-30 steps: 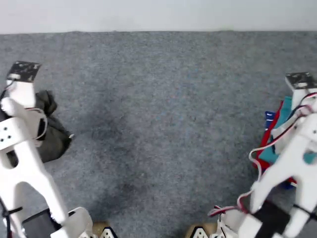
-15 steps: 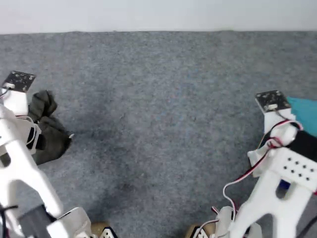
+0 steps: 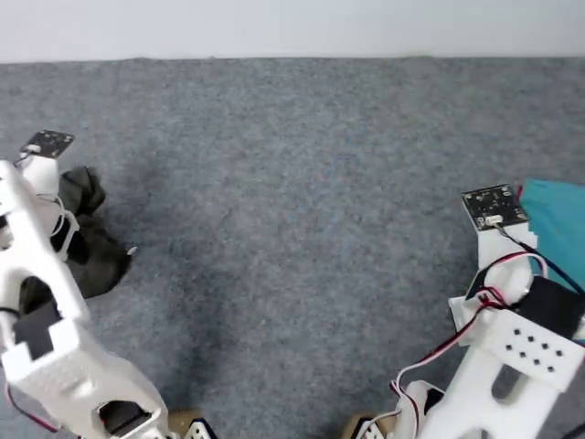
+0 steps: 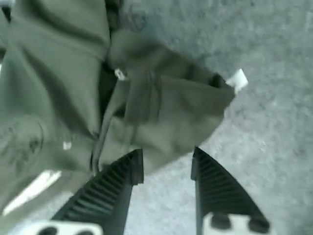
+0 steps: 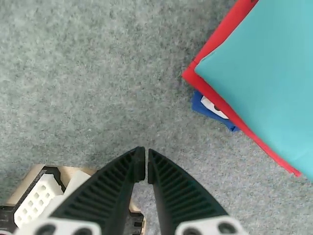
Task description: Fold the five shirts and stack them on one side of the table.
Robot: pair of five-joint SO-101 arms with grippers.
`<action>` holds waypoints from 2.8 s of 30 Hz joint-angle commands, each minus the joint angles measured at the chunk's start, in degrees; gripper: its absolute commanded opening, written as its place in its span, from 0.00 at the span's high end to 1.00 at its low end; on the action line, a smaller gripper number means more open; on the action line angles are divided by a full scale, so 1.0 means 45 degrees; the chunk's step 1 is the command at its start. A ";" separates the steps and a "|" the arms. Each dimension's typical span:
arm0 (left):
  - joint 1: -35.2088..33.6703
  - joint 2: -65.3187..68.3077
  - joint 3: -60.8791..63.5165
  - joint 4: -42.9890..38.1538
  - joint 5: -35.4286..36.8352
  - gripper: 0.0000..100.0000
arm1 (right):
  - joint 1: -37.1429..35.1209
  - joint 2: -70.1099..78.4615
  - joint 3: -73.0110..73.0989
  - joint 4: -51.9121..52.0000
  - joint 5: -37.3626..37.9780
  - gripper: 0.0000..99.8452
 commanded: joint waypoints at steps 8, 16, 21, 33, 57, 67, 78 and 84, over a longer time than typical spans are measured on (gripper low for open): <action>0.0547 0.3263 -0.4601 -0.0117 -0.0195 0.83 | -0.0068 -0.0205 -0.0078 0.0518 -0.0137 0.99; 0.0860 0.5138 -0.6222 0.0137 -0.0254 0.79 | -0.0068 -0.0205 -0.0078 0.0518 -0.0137 0.99; 0.1758 0.5314 -0.6242 0.1543 -0.0313 0.85 | -0.0107 -0.0186 -0.0078 0.0518 -0.0117 0.99; 0.2872 0.3790 -0.6144 0.2266 -0.0860 0.99 | -0.0049 -0.0205 -0.0098 0.0537 -0.0117 0.99; 1.2894 -0.2520 -0.6242 0.0703 0.3907 0.99 | -0.0049 -0.0205 -0.0117 0.0518 -0.0137 0.99; 1.4574 -0.2579 -0.7258 0.1192 0.3927 0.99 | -0.0049 -0.0205 -0.0117 0.0518 -0.0137 0.99; 1.1604 -0.7053 -0.3155 0.2305 0.2442 0.99 | -0.0107 -0.0107 -0.0137 -0.0068 -0.0176 0.99; 0.8244 -1.1018 0.1924 0.2286 0.0938 0.99 | -0.1045 -0.0088 -0.0176 -0.1338 -0.1856 0.99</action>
